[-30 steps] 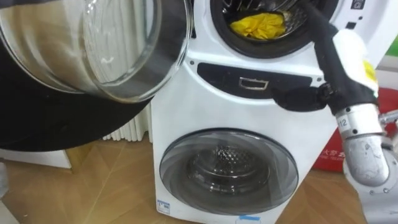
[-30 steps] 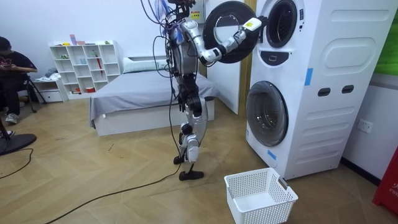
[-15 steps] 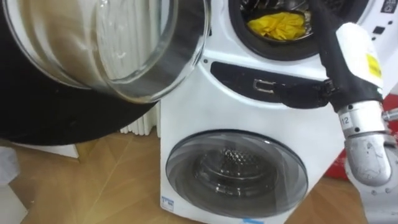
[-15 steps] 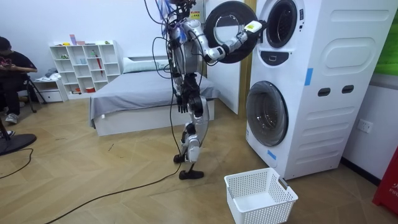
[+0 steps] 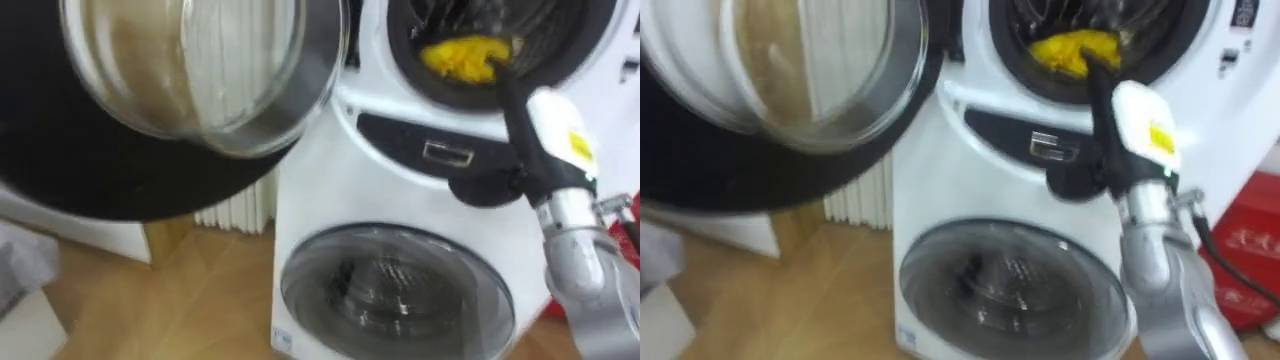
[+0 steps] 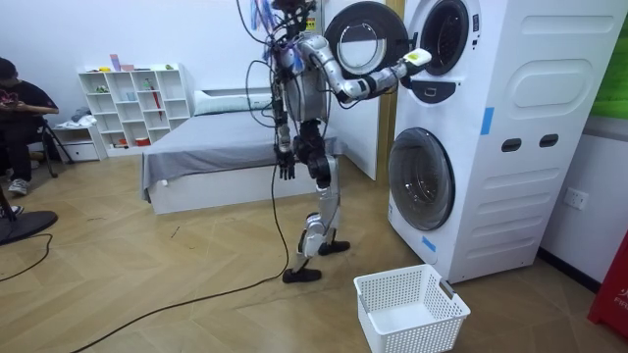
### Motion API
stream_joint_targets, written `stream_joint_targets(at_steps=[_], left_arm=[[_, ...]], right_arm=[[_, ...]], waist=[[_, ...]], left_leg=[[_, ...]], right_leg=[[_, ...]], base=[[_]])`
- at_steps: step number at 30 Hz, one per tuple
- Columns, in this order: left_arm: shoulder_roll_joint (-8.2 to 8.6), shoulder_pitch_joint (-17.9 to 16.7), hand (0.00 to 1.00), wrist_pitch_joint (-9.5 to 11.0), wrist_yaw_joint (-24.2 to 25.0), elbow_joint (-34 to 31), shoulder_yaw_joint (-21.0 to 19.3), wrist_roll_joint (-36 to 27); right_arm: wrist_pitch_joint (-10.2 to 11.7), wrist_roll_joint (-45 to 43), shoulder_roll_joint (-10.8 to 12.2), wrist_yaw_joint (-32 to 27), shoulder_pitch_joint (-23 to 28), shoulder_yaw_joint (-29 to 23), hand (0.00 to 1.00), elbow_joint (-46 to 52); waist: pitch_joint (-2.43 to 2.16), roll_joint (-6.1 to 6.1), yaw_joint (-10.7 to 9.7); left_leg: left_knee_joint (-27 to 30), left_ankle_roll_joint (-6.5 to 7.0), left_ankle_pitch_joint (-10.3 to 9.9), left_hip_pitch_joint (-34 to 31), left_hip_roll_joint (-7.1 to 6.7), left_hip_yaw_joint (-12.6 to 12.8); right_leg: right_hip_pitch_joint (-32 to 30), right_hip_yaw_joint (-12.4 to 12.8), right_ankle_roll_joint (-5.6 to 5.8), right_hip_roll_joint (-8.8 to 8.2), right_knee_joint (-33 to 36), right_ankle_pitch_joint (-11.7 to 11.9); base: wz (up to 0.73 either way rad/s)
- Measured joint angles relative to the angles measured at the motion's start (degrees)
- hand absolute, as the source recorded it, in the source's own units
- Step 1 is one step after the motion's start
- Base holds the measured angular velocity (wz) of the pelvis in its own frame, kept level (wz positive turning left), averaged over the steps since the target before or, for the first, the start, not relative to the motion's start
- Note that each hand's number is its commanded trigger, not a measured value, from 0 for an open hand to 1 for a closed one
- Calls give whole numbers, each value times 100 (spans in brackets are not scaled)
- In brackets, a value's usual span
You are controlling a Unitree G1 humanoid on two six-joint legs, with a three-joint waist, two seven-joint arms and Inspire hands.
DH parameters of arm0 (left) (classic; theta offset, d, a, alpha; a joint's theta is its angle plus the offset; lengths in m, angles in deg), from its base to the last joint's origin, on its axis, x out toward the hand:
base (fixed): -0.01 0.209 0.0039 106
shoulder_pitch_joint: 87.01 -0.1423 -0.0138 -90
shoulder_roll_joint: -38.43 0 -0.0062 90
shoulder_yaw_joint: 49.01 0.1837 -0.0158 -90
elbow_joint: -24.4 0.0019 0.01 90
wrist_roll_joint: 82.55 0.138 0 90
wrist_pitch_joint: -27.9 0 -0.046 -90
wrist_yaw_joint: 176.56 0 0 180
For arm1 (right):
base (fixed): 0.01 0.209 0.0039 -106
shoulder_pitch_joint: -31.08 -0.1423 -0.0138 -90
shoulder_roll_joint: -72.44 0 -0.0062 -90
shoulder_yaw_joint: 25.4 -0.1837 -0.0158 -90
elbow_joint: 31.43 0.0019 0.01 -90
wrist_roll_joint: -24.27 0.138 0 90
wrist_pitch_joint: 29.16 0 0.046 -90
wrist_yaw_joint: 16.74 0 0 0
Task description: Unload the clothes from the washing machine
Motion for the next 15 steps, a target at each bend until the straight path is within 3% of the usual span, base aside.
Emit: stream_joint_targets(at_steps=[1, 3, 4, 6, 7, 8, 9, 10, 11, 12, 14, 15], left_arm=[[12, -2, 0, 40, -2, -2, -2, -37], [35, 84, 0, 93, -13, -7, -3, -38], [28, 140, 0, 104, -49, -6, -9, -37], [-5, 245, 0, 123, -141, -3, -10, -82], [-23, 288, 0, 158, -166, 0, -12, -89], [-30, 425, 0, 200, -203, -4, -10, -96], [-36, 452, 0, 208, -211, -5, -7, -97], [-44, 507, 0, 222, -224, -30, 3, -97], [-55, 619, 0, 263, -243, -36, 72, -97], [-68, 652, 0, 286, -245, -30, 102, -104], [-75, 767, 0, 319, -249, -65, 155, -81], [-77, 761, 0, 320, -251, -80, 174, -87]], right_arm=[[-77, 22, -30, -7, 35, 1, 0, 146], [-72, 57, -106, -43, 120, 2, 0, 504], [-32, 58, -111, -134, 209, 3, 0, 786], [83, 92, -110, -173, 234, 26, 0, 958], [99, 100, -119, -212, 234, 2, 0, 1085], [119, 119, -135, -282, 234, 1, 0, 1118], [118, 128, -137, -297, 237, 4, 0, 1117], [129, 99, -136, -300, 270, 2, 0, 1117], [144, 102, -129, -297, 311, 13, 0, 1107], [163, 79, -116, -296, 328, 12, 0, 1104], [157, 34, -122, -255, 330, -1, 0, 1119], [160, 45, -124, -159, 366, -9, 0, 1230]], waist=[[2, -49, -18], [49, 9, -80], [80, 60, -134], [92, 60, -211], [94, 61, -253], [100, 58, -255], [106, 62, -257], [110, 80, -265], [127, 181, -312], [120, 208, -335], [119, 250, -375], [118, 269, -431]], left_leg=[[1, 64, -93, 119, -100, 97], [119, 111, -315, 264, -180, 204], [207, 148, -461, 333, -204, 251], [196, 178, -626, 462, -267, 373], [199, 216, -745, 539, -301, 460], [166, 250, -836, 684, -336, 526], [137, 265, -879, 786, -360, 531], [65, 290, -956, 1000, -379, 518], [-2, 292, -1048, 1173, -365, 378], [-50, 299, -1071, 1238, -345, 312], [-231, 272, -1066, 1379, -180, 189], [-257, 263, -1073, 1413, -134, 151]], right_leg=[[145, 41, 74, -119, -74, -39], [261, 148, 160, -249, 45, -84], [289, 227, 190, -305, 205, -98], [86, 323, 325, -453, 864, -154], [-120, 352, 441, -556, 1495, -111], [-374, 350, 673, -691, 2170, 71], [-476, 355, 713, -739, 2458, 206], [-628, 358, 699, -758, 2931, 588], [-762, 352, 661, -686, 3285, 969], [-833, 348, 625, -631, 3379, 973], [-1497, 317, 475, -393, 3155, 436], [-1641, 322, 464, -319, 2914, 395]], base=[[-22], [-19], [-22], [-26], [-24], [-23], [-17], [0], [6], [14], [22], [31]])
